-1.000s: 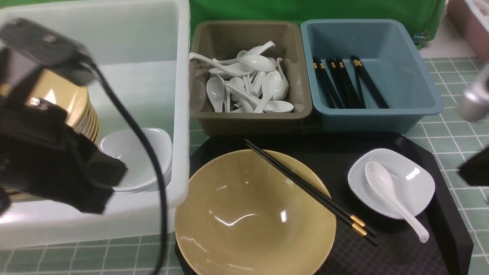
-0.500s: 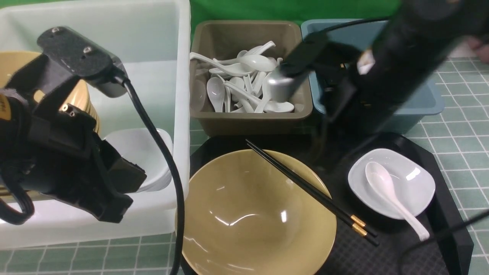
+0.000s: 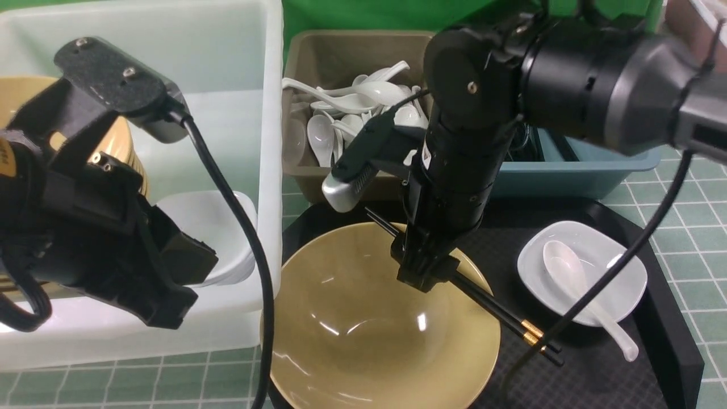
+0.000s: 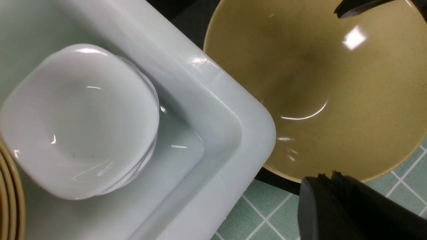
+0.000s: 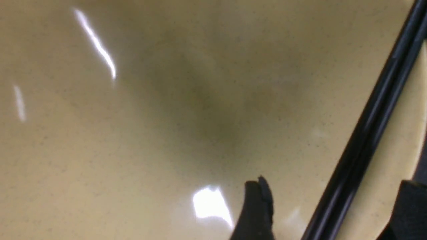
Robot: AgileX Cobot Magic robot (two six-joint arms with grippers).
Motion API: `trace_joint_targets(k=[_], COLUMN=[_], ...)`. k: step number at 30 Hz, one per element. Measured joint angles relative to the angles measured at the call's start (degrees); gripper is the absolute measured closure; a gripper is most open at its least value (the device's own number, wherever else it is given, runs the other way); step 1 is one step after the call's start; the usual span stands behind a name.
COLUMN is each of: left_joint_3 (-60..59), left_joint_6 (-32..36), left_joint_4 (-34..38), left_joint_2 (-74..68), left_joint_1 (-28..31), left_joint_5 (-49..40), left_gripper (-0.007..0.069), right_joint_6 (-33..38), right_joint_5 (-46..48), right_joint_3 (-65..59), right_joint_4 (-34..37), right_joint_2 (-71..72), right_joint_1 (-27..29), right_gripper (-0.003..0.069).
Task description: On blue table put chopsticks spoon bowls plates into blue grey white boxes.
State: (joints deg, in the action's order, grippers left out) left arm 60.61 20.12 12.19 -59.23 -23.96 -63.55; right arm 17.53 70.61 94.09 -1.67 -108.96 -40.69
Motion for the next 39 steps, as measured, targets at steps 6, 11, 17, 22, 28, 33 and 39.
trace_joint_targets(k=[6,11,17,22,28,33,39], left_joint_3=[0.0,0.0,0.0,0.0,0.0,0.0,0.2], left_joint_6=[0.0,0.0,0.1,0.1,0.1,0.1,0.8], left_joint_4=[0.0,0.0,0.0,0.0,0.0,1.2,7.9], left_joint_2=[0.0,0.0,0.0,0.0,0.0,-0.5,-5.7], left_joint_1=[0.0,0.0,0.0,0.0,0.0,0.0,0.0], left_joint_5=[0.0,0.0,0.0,0.0,0.0,5.1,20.4], left_gripper=[0.0623,0.0623,0.0623,0.0623,0.0623,0.0623,0.0623], right_joint_6=[-2.2,-2.7,-3.6,-4.4,-5.5,-5.7,-6.5], right_joint_5=[-0.2,-0.4,-0.4,-0.4,-0.4,-0.2,-1.9], right_joint_3=[0.0,0.1,0.1,0.1,1.9,6.4,13.1], right_joint_4=[-3.6,-4.0,-4.0,-4.0,-4.0,-5.3,-6.9], right_joint_2=[-1.8,-2.3,-2.4,-2.5,-2.3,0.8,2.3], right_joint_1=[0.0,0.0,0.0,0.0,0.0,0.5,6.0], right_gripper=[0.0139,0.0176,0.0342,0.051,0.051,0.051,0.051])
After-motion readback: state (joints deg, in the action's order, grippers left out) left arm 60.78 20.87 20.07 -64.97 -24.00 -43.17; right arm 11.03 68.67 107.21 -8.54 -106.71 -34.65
